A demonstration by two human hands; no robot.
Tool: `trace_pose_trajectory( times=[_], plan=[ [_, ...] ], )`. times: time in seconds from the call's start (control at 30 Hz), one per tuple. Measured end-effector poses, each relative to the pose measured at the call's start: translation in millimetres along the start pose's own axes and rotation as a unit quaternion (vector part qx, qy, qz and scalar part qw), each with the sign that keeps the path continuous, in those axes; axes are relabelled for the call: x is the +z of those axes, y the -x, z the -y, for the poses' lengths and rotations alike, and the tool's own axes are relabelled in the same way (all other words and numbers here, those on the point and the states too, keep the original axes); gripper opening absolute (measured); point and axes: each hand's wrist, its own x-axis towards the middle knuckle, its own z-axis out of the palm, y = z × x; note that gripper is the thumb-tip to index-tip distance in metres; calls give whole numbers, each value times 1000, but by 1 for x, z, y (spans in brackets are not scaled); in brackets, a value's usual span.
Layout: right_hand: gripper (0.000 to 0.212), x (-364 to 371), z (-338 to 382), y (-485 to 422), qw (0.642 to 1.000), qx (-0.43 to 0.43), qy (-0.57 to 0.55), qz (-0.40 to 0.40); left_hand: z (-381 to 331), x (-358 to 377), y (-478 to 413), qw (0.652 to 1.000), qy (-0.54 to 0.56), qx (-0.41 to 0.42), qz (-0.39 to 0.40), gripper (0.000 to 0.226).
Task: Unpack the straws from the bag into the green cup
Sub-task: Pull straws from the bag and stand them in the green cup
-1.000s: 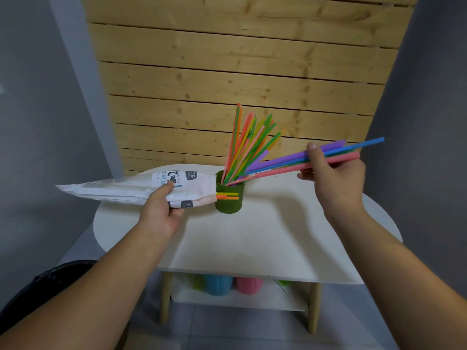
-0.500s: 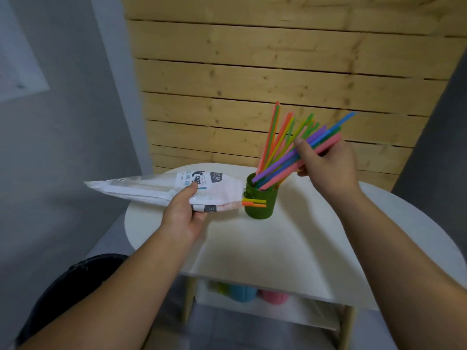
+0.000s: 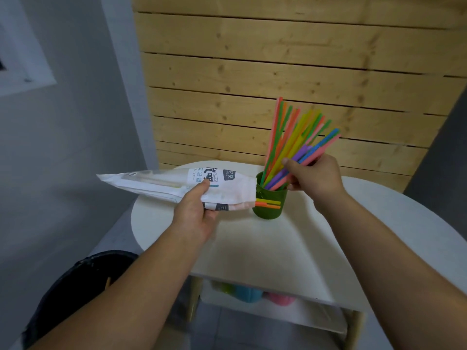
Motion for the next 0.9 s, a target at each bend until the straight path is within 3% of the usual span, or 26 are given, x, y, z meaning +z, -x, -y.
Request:
trace_pose_trajectory(
  times=[0.17, 0.3, 0.37, 0.43, 0.53, 0.73, 0.9],
  plan=[
    [42, -7, -7, 15, 999, 29, -19, 19, -3, 0, 3, 1000, -2, 10, 12, 35],
    [49, -19, -9, 40, 987, 150, 52, 31, -7, 2, 5, 999, 6, 24, 21, 32],
    [51, -21, -7, 53, 974, 211, 16, 82, -9, 3, 7, 999, 4, 31, 33, 30],
    [46, -18, -5, 64, 958, 241, -77, 139, -9, 6, 10, 998, -3, 39, 47, 30],
    [28, -5, -5, 75, 943, 202, -199, 176, -7, 9, 16, 996, -14, 55, 71, 32],
    [18, 7, -7, 76, 938, 173, -253, 163, -12, 10, 18, 992, -22, 73, 99, 33],
    [6, -5, -6, 65, 913, 193, -333, 135, -21, 2, 10, 996, -1, 64, 62, 30]
  ],
)
